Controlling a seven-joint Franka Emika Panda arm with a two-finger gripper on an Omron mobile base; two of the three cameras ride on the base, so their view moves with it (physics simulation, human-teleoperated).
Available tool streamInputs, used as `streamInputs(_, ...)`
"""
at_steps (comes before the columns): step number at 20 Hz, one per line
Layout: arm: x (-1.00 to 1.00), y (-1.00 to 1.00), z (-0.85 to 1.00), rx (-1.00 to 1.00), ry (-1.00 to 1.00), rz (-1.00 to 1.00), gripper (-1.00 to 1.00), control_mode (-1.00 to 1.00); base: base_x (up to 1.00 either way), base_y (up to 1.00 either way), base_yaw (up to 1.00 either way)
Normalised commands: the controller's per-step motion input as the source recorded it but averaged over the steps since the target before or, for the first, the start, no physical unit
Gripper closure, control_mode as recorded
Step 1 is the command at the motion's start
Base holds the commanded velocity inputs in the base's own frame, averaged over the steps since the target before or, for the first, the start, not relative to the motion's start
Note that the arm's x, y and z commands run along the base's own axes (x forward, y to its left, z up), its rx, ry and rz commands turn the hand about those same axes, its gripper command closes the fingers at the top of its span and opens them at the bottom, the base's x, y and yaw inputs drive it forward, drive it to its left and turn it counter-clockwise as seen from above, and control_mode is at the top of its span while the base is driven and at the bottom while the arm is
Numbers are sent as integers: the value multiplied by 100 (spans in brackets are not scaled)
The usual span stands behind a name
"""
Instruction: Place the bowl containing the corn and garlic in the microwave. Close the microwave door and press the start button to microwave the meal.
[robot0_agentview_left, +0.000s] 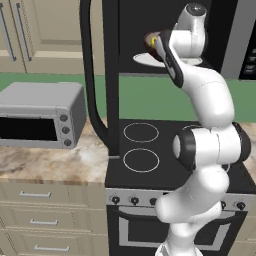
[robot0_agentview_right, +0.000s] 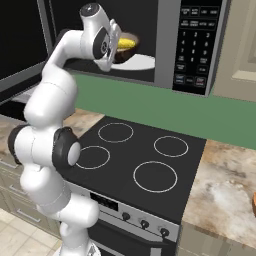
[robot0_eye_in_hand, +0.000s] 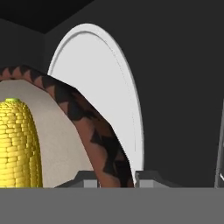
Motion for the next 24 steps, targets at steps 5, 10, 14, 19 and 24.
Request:
streamInputs(5,52,0,-17,0,0,0,-100,-100,0,0,0)
streamInputs(10,35,-3,-10,0,0,0,-100,-100,0,0,0)
streamInputs(14,7,-8,-13,0,-7,0,-100,-100,0,0,0)
streamInputs(19,-13,0,-53,-3,-29,0,-100,-100,0,0,0)
streamInputs(24,-41,0,-20,-2,-28,0,-100,-100,0,0,0)
